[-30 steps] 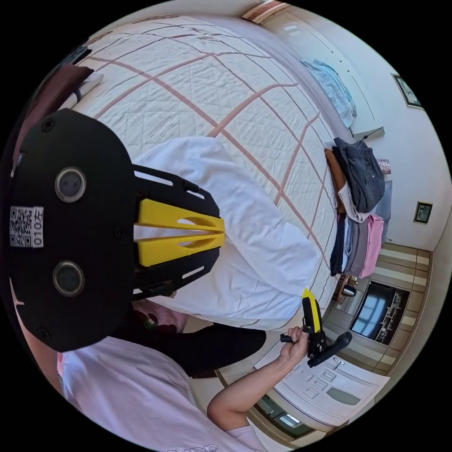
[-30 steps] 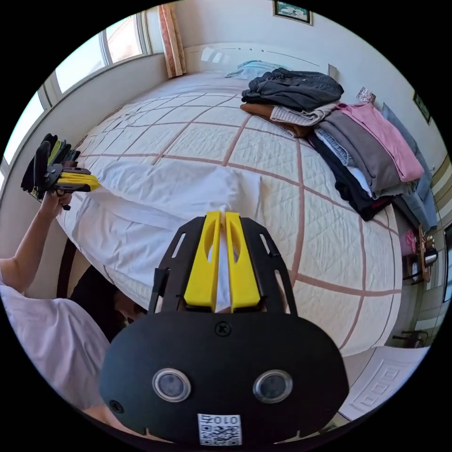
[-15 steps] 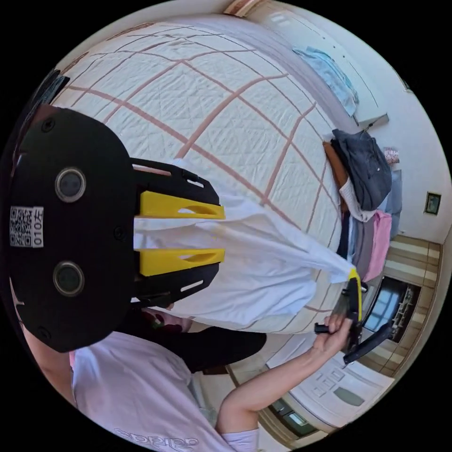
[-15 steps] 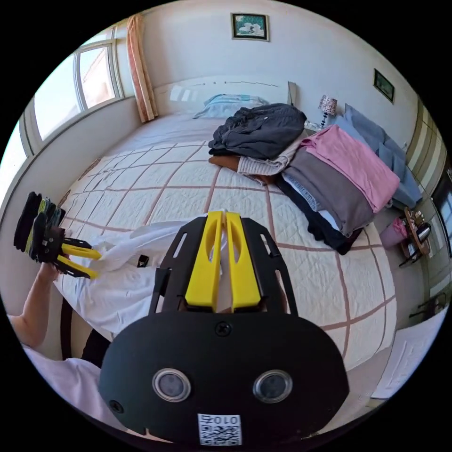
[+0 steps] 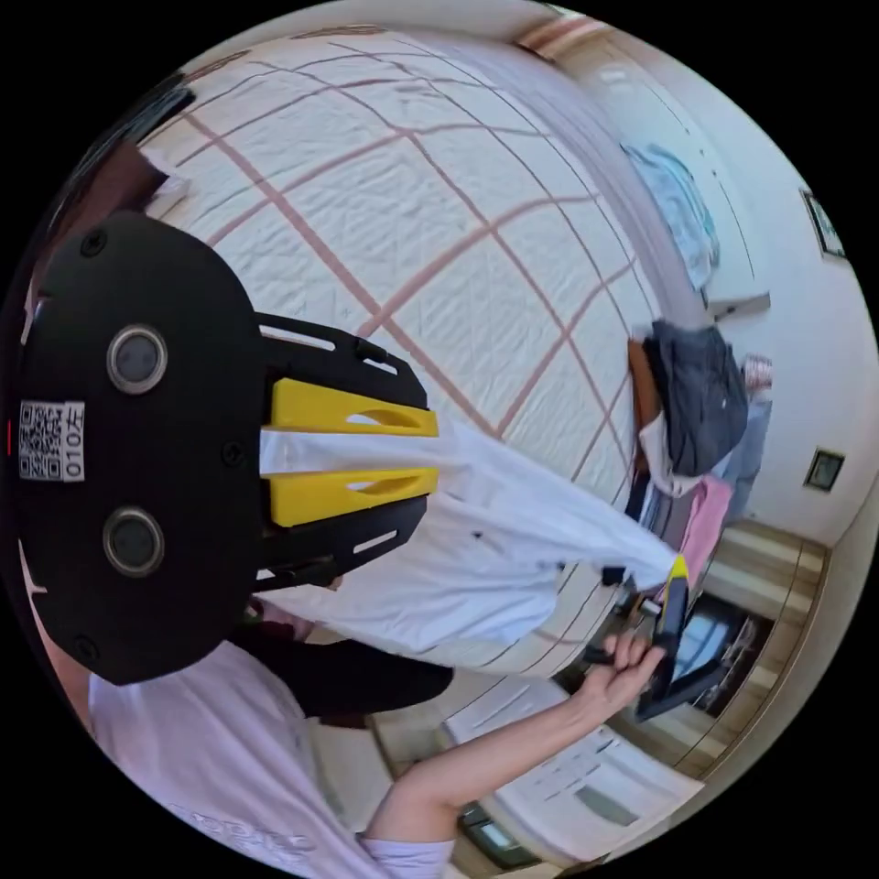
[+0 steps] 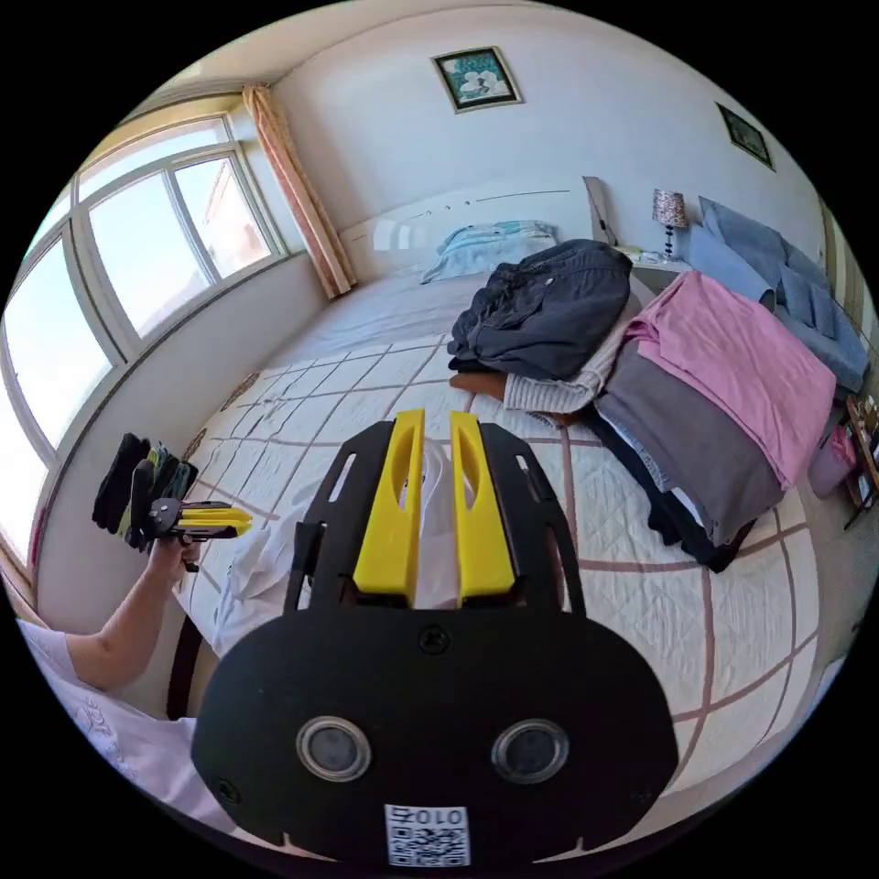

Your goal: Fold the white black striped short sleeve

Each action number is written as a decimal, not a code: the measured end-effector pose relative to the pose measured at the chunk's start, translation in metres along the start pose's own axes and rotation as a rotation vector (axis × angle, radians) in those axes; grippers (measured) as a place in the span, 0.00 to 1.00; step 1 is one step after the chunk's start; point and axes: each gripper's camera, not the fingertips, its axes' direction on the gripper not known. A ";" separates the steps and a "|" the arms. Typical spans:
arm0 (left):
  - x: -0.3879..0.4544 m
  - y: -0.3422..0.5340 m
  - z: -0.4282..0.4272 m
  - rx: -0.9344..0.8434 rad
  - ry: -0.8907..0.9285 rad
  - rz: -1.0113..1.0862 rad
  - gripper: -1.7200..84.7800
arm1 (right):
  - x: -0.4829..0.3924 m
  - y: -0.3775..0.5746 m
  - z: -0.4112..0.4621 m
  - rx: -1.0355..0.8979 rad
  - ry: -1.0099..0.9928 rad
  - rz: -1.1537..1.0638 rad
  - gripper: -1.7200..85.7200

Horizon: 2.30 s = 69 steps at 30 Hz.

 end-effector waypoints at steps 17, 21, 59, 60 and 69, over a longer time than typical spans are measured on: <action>0.085 0.068 0.038 -0.002 -0.124 0.131 0.07 | -0.003 0.135 0.088 -0.466 0.074 -0.140 0.08; 0.087 0.031 0.052 -0.010 -0.373 0.117 0.03 | -0.016 0.155 0.052 -0.427 0.150 -0.190 0.06; 0.261 0.008 0.106 -0.115 0.104 0.334 0.19 | 0.055 0.512 -0.185 0.106 -0.462 -0.165 0.07; 0.273 -0.001 0.115 -0.163 0.110 0.357 0.19 | 0.055 0.514 -0.185 0.111 -0.462 -0.166 0.07; 0.312 -0.021 0.127 -0.194 0.203 0.328 0.17 | 0.040 0.548 -0.171 0.127 -0.471 -0.172 0.07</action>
